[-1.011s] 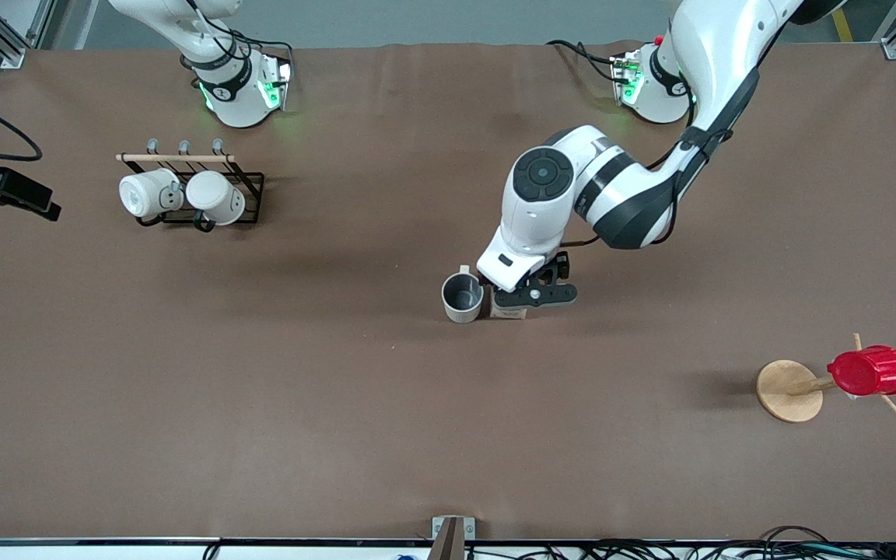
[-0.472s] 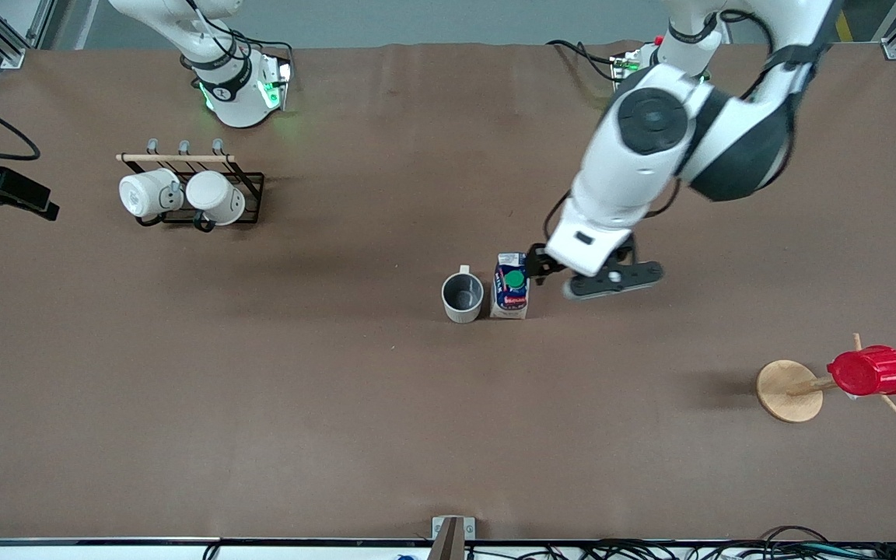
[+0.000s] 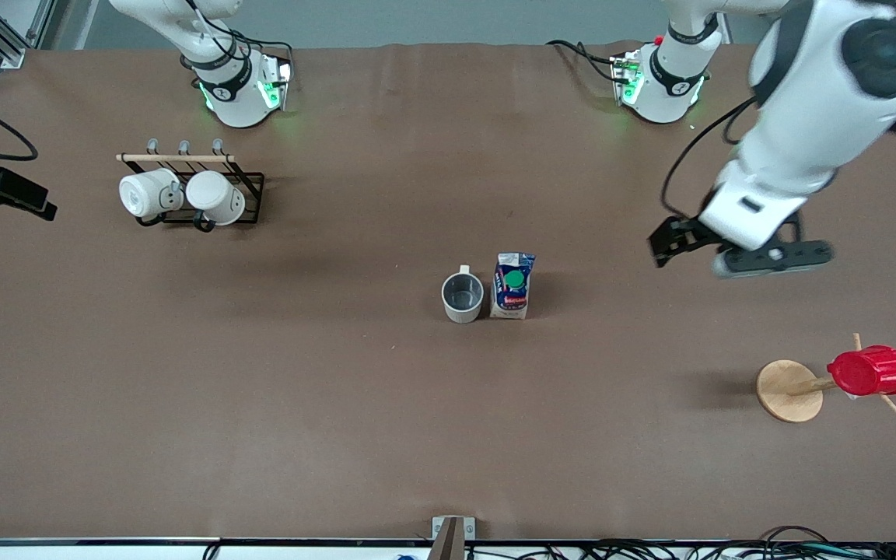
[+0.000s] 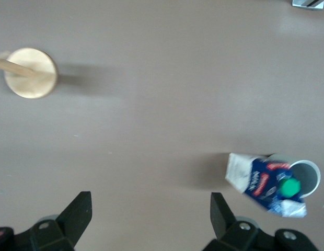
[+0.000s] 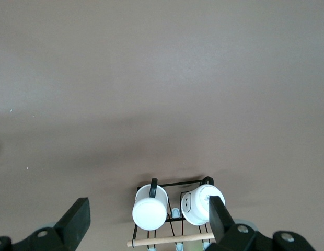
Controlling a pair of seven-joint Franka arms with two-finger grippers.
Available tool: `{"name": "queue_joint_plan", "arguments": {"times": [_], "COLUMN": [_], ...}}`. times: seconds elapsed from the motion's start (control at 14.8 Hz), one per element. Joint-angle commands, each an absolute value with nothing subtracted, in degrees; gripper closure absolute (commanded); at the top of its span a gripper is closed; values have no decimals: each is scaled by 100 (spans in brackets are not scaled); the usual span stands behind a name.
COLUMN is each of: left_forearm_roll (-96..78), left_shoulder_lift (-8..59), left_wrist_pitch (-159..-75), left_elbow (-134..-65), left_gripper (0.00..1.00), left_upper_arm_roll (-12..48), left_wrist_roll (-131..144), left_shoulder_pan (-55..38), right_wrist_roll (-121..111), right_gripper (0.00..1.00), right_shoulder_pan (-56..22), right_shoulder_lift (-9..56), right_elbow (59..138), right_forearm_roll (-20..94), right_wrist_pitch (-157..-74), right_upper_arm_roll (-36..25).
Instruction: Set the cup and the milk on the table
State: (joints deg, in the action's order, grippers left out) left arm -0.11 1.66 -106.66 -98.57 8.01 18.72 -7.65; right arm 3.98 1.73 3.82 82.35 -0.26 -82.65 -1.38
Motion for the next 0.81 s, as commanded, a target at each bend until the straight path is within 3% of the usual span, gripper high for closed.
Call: {"name": "queue_joint_plan", "arguments": {"times": [0.0, 0.47, 0.74], "left_forearm_roll": [-185, -176, -123], "left_shoulder_lift": [-710, -853, -529], "left_wrist_pitch": [-10696, -10415, -9934], "left_elbow": [-10686, -10661, -10084], "left_gripper": [0, 0, 0], "left_upper_arm_roll": [344, -88, -202], "left_wrist_roll": [1118, 212, 185], "left_shoulder_pan": [-774, -616, -571], "right_wrist_roll": [325, 325, 325], "right_gripper": [0, 0, 0], "right_shoulder_pan": [281, 281, 255], "right_shoulder_lift": [220, 220, 220], "right_elbow": [8411, 8411, 8411], "right_forearm_roll": [62, 70, 62], "right_wrist_pitch": [-8323, -8332, -8332], "right_upper_arm_roll": [-70, -70, -79]}}
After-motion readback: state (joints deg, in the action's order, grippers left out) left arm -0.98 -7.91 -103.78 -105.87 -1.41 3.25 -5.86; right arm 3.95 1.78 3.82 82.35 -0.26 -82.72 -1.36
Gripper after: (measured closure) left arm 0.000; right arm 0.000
